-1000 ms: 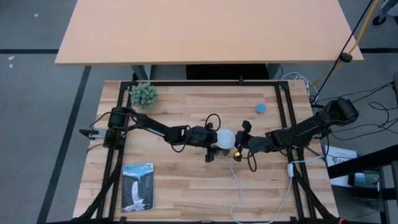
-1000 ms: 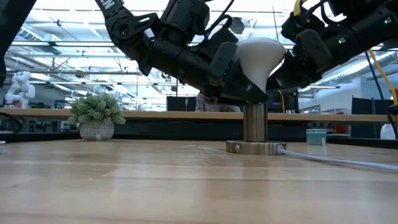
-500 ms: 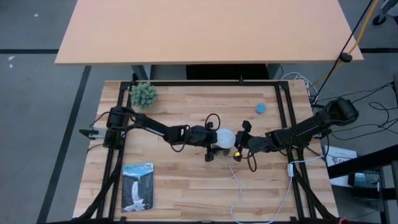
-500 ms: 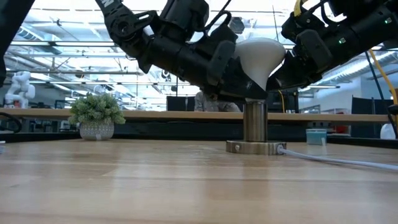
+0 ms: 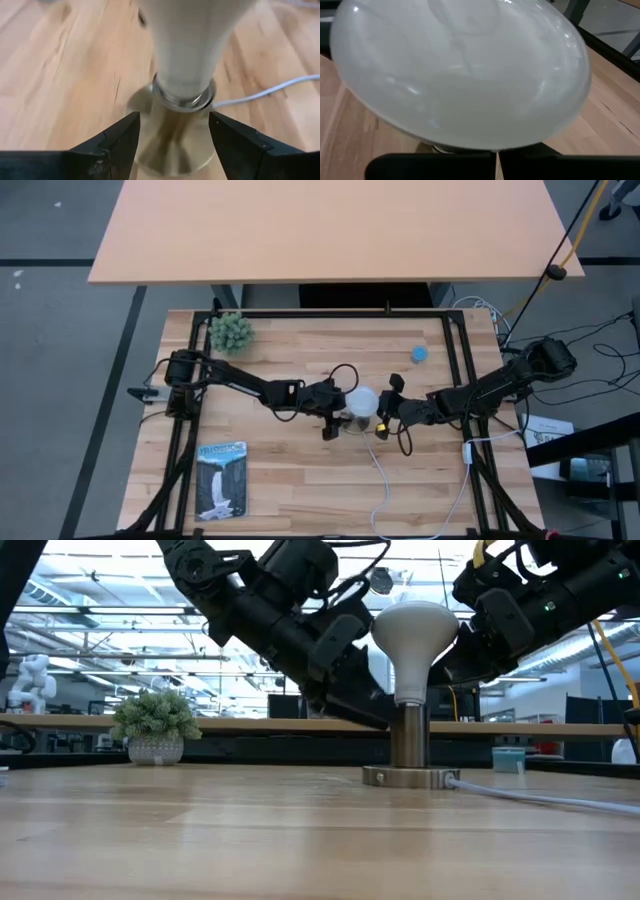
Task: Screw lightbulb
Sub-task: Insert the lightbulb into the lamp
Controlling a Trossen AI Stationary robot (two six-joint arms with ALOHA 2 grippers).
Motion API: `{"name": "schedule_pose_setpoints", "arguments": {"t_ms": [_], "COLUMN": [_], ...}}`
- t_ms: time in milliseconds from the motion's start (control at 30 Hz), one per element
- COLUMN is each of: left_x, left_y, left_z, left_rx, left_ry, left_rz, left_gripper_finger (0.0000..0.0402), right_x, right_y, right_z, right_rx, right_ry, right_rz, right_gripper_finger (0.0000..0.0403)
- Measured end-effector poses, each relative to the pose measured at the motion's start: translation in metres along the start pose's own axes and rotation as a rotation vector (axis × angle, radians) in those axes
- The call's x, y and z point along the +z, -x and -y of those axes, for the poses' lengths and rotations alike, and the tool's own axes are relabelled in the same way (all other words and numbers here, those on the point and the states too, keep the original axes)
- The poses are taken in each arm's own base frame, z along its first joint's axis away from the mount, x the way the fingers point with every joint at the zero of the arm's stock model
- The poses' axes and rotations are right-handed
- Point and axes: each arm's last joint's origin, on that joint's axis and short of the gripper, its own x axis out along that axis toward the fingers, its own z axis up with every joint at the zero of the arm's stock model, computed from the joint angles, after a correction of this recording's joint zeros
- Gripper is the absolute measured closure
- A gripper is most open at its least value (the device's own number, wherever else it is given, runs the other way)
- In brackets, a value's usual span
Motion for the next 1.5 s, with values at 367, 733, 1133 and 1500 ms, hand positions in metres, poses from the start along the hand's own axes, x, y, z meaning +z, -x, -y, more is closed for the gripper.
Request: {"name": "schedule_pose_setpoints", "arguments": {"t_ms": [367, 733, 1133, 1500], "left_x": [-0.002, -0.009, -0.009, -0.004], "left_y": [0.027, 0.028, 0.028, 0.027], "left_z": [-0.003, 0.007, 0.016, 0.018], "left_rx": [0.026, 0.015, -0.004, -0.014], "left_ry": [0.103, 0.136, 0.12, 0.141], "left_rz": [-0.197, -0.263, -0.254, -0.204], "left_gripper_finger": [0.0158, 0.0158, 0.0158, 0.0159], "right_x": [0.0, 0.001, 0.004, 0.004], "right_y": [0.0, 0.0, 0.0, 0.0], "right_z": [0.0, 0.0, -0.001, -0.001], "right_rx": [0.001, 0.003, 0.014, 0.014], "right_ry": [-0.002, -0.005, -0.005, 0.003], "right_rz": [0.003, 0.009, 0.032, 0.034], "right_gripper_finger": [0.0403, 0.0403, 0.0403, 0.0403]}}
